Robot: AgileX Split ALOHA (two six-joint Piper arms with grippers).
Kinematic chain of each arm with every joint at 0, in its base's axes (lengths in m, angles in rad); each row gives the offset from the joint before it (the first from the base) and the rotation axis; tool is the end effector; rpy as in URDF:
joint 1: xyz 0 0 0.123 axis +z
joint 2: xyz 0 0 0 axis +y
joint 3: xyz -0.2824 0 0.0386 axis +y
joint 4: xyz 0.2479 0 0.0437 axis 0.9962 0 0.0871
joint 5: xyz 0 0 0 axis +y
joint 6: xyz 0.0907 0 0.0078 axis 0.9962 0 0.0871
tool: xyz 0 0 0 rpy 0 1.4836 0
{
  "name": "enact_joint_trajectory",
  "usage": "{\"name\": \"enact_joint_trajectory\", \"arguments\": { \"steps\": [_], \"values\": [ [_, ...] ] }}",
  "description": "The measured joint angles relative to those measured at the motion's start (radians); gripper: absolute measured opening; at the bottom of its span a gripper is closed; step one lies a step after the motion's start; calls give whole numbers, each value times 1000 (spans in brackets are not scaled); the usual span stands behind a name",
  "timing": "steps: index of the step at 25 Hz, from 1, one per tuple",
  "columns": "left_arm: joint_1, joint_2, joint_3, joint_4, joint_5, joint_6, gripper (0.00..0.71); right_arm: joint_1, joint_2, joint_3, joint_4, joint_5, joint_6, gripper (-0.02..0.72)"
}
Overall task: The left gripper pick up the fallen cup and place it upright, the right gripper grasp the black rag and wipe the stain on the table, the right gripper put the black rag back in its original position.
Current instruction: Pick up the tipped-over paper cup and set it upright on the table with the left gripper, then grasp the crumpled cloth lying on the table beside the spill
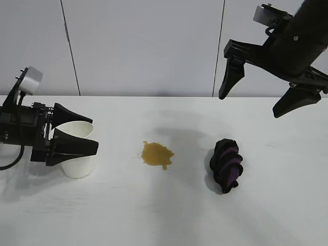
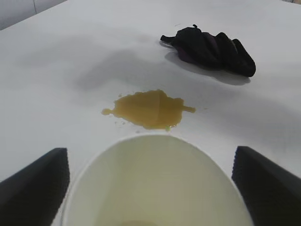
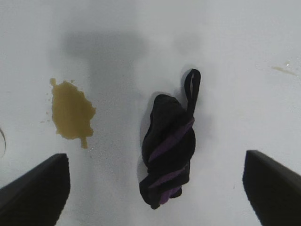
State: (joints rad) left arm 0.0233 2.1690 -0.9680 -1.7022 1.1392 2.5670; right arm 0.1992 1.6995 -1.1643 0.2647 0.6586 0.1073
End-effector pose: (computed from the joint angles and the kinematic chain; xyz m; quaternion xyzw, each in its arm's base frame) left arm 0.3496 -0.0739 0.0900 0.4390 0.6846 -0.3587 0.4581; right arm 0.3417 0.0839 0.2296 0.0386 0.9675 0.1362 0.2097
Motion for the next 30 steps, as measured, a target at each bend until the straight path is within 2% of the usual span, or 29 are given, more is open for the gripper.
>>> {"name": "enact_joint_trajectory", "arguments": {
  "steps": [2,4,7,10,14,17,20,22,25,30],
  "values": [
    [0,-56,0,0,-27,-136,692,0,0,0,0,0,0,694],
    [0,-140,0,25,-115,-281,693,0,0,0,0,0,0,694],
    [0,-278,0,118,-285,-521,693,0,0,0,0,0,0,694],
    [0,-399,-13,235,-418,-873,693,0,0,0,0,0,0,694],
    [-14,-489,-71,493,-436,-1316,693,0,0,0,0,0,-1,694],
    [-59,-496,-129,721,-429,-1607,693,0,0,0,0,0,-5,694],
    [-126,-496,-174,939,-430,-1892,693,0,0,0,0,0,-29,694],
    [-169,-495,-189,1043,-435,-2029,693,0,0,0,0,0,-48,694],
    [-203,-480,-193,1092,-429,-2109,693,0,0,0,0,5,-73,694],
    [-209,-467,-194,1104,-402,-2134,693,0,0,0,0,15,-93,694]
  ]
}}
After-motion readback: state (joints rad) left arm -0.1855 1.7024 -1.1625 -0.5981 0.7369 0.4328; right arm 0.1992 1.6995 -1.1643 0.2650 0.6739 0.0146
